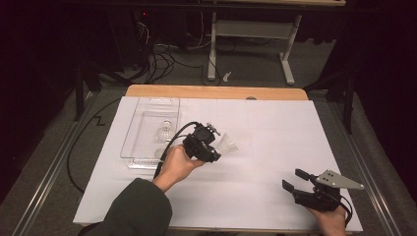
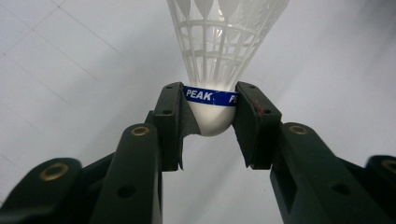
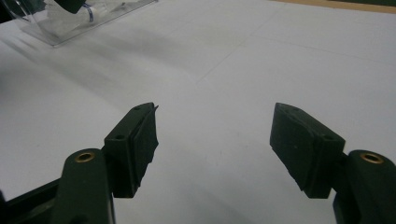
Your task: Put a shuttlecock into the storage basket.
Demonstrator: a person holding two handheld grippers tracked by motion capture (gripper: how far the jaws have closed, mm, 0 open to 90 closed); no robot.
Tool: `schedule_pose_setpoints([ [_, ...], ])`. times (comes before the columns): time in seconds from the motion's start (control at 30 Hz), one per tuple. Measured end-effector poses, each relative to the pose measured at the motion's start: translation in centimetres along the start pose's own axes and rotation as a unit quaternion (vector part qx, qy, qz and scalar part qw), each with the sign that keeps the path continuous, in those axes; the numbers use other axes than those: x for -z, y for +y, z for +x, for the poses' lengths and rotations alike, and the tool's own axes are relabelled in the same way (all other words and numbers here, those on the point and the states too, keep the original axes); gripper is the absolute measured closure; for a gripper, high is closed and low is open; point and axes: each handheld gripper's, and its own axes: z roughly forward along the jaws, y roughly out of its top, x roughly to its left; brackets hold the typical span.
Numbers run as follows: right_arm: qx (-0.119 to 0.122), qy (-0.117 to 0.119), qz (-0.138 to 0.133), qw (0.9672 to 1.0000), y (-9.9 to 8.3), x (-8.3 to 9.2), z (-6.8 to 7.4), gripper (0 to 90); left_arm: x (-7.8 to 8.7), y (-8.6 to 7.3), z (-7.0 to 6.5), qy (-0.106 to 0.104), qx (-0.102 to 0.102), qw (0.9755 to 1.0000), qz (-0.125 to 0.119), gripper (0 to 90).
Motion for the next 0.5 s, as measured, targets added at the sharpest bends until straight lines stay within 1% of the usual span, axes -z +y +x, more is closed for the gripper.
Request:
schedule_pose_setpoints([
  [0.03,0.000,0.000,0.000,1.0000,0.00,0.01,-0.02,32.3,0.13,-0.05,0.12,0.000,0.004,1.0000,-0.004,64.9],
  [0.1,-0.002,-0.001,0.000,1.0000,-0.02,0.06,-0.06,32.3,0.35,-0.15,0.35,0.000,0.009,0.9999,-0.005,64.9],
  [0.17,-0.001,0.000,0.000,1.0000,-0.02,0.04,-0.07,32.3,0.46,-0.26,0.46,0.003,0.009,0.9999,-0.002,65.0],
  [0.33,0.000,0.000,-0.001,1.0000,-0.01,0.05,-0.04,32.3,0.76,-0.36,0.57,0.007,0.011,0.9999,-0.006,64.9],
  [0.4,0.000,0.000,-0.001,1.0000,-0.01,0.05,-0.03,32.3,0.90,-0.40,0.61,0.018,0.010,0.9998,-0.005,64.9],
  [0.5,0.000,0.000,0.000,1.0000,-0.01,0.05,-0.04,32.3,1.13,-0.50,0.84,0.020,0.014,0.9997,-0.005,65.0],
])
